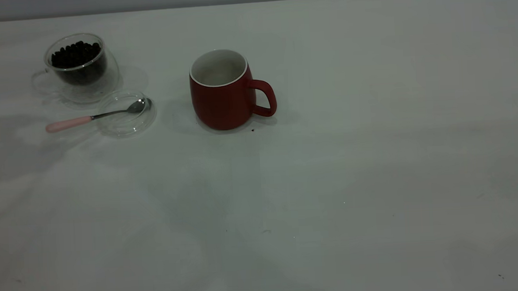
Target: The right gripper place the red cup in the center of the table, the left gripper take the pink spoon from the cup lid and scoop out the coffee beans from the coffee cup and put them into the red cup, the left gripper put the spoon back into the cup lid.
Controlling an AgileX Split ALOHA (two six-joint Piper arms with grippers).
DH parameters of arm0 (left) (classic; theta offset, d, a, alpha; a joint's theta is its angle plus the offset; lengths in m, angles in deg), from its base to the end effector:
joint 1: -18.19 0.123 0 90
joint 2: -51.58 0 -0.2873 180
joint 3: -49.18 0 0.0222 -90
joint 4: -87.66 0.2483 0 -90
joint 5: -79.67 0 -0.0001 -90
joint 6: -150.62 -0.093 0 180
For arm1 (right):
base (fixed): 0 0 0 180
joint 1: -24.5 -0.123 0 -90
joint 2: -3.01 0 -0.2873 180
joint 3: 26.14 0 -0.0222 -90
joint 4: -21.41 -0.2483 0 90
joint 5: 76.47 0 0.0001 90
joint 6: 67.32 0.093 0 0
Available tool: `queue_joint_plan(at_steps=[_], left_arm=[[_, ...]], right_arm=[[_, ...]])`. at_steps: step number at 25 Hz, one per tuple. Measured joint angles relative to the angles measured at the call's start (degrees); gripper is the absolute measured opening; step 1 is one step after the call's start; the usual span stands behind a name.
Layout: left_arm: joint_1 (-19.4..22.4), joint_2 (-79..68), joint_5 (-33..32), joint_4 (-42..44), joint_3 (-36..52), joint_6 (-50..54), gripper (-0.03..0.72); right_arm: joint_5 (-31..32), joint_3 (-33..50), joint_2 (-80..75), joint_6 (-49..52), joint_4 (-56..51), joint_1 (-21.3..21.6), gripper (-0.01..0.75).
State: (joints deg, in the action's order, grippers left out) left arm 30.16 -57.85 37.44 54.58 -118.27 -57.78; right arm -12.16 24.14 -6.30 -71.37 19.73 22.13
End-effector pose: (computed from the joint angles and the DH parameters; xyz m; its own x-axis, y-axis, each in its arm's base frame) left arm 0.3480 0.0389 0.2003 -0.9168 -0.1504 -0.3700 -0.0233 0.9450 -0.3263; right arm -0.0036 0.0023 0.2624 -0.5525 -0.0808 -0.8296 -0.0954 0.9949 -0.0334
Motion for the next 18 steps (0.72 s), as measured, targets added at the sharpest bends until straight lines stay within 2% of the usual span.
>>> queue_joint_plan(at_steps=[3, 7, 13, 18], left_arm=[[-4.8, 5.8, -2.9, 11.5, -0.3, 11.8, 0.594], [-8.1, 12.9, -9.4, 22.2, -0.3, 21.9, 0.594], [-8.9, 21.8, -24.4, 27.9, -0.3, 25.1, 0.594], [-8.9, 28.1, -24.8, 28.2, 0.2, 27.8, 0.594]], right_arm=[[0.0, 0.0, 0.0, 0.0, 0.0, 0.0, 0.586], [0.0, 0.0, 0.0, 0.0, 0.0, 0.0, 0.586], [0.0, 0.0, 0.0, 0.0, 0.0, 0.0, 0.586], [0.0, 0.0, 0.0, 0.0, 0.0, 0.0, 0.586]])
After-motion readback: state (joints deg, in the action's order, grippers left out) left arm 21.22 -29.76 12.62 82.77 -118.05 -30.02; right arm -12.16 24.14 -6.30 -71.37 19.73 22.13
